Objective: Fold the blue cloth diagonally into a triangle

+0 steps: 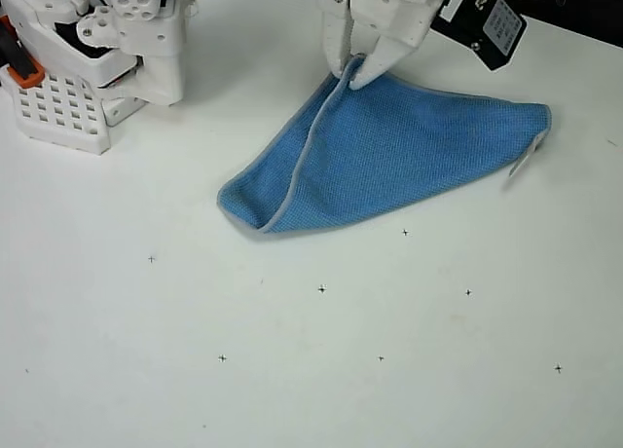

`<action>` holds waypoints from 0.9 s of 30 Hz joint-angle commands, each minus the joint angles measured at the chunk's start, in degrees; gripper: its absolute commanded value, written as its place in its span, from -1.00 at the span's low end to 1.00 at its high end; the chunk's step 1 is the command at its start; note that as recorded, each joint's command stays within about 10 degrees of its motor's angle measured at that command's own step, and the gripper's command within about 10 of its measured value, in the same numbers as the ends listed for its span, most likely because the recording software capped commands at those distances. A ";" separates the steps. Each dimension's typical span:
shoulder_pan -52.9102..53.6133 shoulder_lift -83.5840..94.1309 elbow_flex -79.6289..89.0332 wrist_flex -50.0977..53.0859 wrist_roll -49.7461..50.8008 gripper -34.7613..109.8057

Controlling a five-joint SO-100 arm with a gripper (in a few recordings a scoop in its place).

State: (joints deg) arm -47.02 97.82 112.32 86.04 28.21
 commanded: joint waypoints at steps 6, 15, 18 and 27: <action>-2.81 -2.11 -3.16 0.35 2.90 -0.52; -2.81 -2.90 -3.16 0.26 2.99 -0.52; -2.90 -3.16 -3.69 0.44 2.90 -0.36; -2.90 -4.04 -5.19 0.53 1.67 -0.20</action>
State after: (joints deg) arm -48.69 92.11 110.48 85.96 30.15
